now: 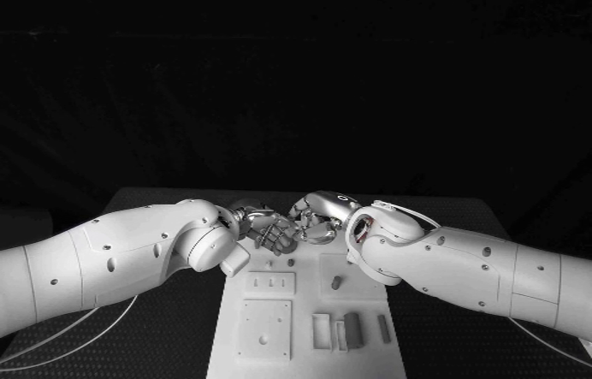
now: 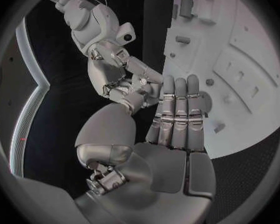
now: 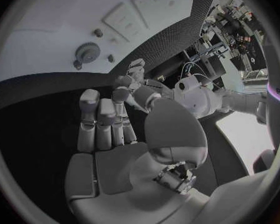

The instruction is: Assemble the parts on the task board

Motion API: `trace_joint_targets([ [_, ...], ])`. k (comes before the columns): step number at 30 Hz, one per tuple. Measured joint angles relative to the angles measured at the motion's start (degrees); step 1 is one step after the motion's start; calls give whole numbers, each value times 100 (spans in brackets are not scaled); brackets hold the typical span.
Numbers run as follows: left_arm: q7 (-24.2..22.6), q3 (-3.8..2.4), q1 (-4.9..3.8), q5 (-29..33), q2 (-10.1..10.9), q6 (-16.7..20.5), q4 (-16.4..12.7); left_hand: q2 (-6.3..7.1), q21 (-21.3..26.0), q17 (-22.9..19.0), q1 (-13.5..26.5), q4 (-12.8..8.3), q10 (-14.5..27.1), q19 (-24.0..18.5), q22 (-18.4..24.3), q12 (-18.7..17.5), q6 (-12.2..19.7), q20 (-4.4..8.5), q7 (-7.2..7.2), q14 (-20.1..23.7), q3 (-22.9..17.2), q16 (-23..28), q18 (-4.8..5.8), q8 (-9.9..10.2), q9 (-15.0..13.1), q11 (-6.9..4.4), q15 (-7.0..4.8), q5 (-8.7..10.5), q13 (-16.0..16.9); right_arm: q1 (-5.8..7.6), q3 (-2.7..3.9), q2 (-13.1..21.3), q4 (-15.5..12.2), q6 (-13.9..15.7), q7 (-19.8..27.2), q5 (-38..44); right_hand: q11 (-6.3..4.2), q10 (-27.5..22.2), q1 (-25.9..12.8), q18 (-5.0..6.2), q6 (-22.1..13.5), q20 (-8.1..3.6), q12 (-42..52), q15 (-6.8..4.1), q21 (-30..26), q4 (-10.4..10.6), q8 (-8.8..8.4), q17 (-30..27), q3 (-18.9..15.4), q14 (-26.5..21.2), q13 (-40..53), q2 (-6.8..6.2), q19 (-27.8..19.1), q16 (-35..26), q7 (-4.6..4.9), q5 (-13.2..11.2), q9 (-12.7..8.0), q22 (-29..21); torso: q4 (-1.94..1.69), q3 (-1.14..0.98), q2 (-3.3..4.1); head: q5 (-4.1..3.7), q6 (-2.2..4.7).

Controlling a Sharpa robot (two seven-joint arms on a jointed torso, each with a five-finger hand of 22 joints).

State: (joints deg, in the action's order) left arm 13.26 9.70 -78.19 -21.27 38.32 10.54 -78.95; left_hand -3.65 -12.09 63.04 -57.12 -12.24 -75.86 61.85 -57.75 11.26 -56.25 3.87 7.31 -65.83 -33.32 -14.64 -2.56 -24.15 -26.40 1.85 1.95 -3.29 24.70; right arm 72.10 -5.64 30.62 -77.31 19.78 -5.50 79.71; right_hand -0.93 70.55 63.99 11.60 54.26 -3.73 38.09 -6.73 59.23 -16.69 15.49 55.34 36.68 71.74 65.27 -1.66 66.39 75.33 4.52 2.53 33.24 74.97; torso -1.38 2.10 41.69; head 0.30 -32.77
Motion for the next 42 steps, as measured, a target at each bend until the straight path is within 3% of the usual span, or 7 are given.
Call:
trace_joint_targets([
  [4,0,0,-2,-47,-1,-8,-3,-37,0,43,36,-2,50,0,-59,44,-5,0,-6,0,20,-44,2,0,-200,-7,0,18,78,-2,-3,5,-1,-3,2,-35,0,0,-4,1,0,-18,0,0,0,1,0,-9,1,0,-12,-4,-20,0,0,-3,0,0,1,-1,0,-1,-2],
  [10,0,0,-3,-93,2,-15,-4,-52,0,69,51,-15,93,0,-117,111,-16,0,-16,0,36,-71,6,0,-298,-9,0,25,155,-6,-7,16,13,-4,10,-101,33,-32,-118,0,15,-26,-26,12,0,31,-87,-28,-18,-13,-19,-238,-30,-15,-2,-2,-34,0,2,-3,-1,-4,-8],
  [14,-1,-6,-8,-112,7,-15,-4,-57,0,73,57,-9,105,0,-135,115,-47,0,-46,0,42,-89,12,0,-329,3,0,26,181,-12,-11,19,19,-4,20,-148,75,-74,-202,0,-88,-18,-48,42,-28,44,-171,-36,-74,-43,-19,-351,-40,-22,115,-2,-67,0,3,-4,-2,-5,-9],
  [17,-4,-7,-10,-121,8,-15,-4,-35,0,76,35,-9,114,0,-144,138,-47,0,-47,0,42,-92,20,0,-335,11,0,26,193,-14,-13,22,25,-4,28,-176,75,-74,-244,-1,-98,-17,-48,42,-28,57,-173,-37,-87,-43,-18,-393,-40,-22,127,-2,-75,0,4,-4,-2,-6,-7],
  [33,-10,-12,-14,-245,11,-29,-1,28,0,72,-28,-88,175,0,-224,212,-48,0,-48,21,-91,-133,41,8,-448,-9,-21,-32,296,-20,-18,15,71,-6,60,-266,74,-73,-205,0,-61,-16,-48,43,-48,57,-152,-43,-87,-43,-18,-354,-40,-44,92,-2,-60,-6,1,-7,2,1,-7],
  [36,-10,-13,-15,-269,15,-38,-4,28,-1,59,-27,-66,206,0,-253,244,-48,0,-48,21,-112,-177,42,24,-481,1,-21,-146,324,-20,-18,12,86,-5,75,-276,58,-57,-148,-1,44,-16,-48,37,-48,82,-38,-43,-57,-38,-18,-169,-40,-44,-12,-3,-36,-8,1,-7,2,3,-8],
  [42,-10,-13,-15,-301,14,-63,-12,29,-1,56,-27,-80,215,0,-261,244,-48,0,-48,21,-126,-177,44,36,-514,-8,-21,-176,334,-20,-18,8,98,-3,92,-287,0,1,-177,-1,88,-37,-47,-28,-48,63,86,-43,-30,-23,-28,-94,-18,-44,-19,-9,-26,-8,1,-5,3,5,-13],
])
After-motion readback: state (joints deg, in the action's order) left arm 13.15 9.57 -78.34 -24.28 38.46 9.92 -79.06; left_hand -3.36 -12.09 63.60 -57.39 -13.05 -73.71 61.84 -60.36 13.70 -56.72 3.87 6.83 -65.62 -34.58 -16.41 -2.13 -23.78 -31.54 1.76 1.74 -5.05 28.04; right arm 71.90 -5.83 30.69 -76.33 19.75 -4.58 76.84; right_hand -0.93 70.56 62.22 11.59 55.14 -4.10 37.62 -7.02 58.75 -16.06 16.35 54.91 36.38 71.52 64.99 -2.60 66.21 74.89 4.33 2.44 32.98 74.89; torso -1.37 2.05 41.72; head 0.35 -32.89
